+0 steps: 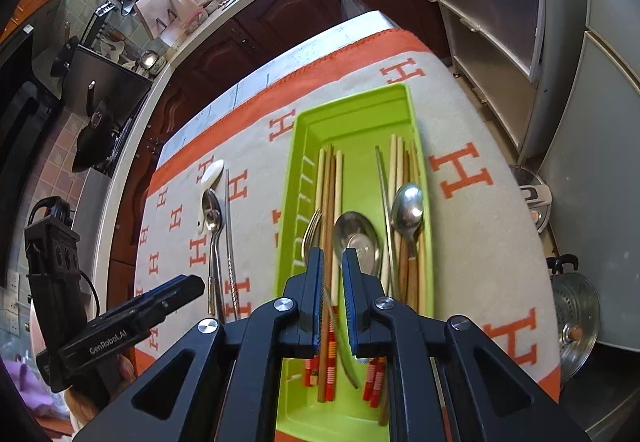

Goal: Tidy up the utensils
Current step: 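Open both tools to drop the spoons into the green tray and withdraw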

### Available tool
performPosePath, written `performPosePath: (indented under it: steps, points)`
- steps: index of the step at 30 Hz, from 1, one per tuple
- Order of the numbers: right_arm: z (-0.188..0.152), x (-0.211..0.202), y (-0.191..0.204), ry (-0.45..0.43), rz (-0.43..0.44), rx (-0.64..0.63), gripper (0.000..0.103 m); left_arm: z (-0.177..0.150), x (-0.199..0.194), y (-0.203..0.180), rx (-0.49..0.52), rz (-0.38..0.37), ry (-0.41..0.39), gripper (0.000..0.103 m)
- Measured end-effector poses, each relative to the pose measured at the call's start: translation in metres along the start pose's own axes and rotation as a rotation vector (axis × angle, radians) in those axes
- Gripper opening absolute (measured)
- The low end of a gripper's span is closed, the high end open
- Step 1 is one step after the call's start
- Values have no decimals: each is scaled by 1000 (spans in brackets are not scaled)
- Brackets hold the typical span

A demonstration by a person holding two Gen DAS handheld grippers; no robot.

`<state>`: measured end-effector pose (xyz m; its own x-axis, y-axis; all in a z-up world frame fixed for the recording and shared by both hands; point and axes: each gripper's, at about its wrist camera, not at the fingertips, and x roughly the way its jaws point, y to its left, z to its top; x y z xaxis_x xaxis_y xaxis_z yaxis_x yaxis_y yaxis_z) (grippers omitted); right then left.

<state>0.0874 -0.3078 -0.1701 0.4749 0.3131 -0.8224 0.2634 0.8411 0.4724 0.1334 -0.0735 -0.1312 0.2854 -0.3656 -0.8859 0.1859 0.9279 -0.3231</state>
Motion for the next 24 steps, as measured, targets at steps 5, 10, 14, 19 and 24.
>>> performPosePath:
  steps: [5,10,14,19,24]
  points:
    - [-11,5,14,28,-4,-24,10,-7,-7,16,-21,24,-11,57]
    - [-17,9,29,50,-11,-52,12,-12,-11,29,-51,42,-20,72]
    - [-20,14,44,65,-8,-83,17,-13,-14,40,-76,48,-28,78]
    - [-26,22,69,87,-3,-131,24,-14,-15,51,-91,63,-32,84]
    - [-31,31,97,105,-5,-191,35,-15,-20,64,-97,88,-50,85]
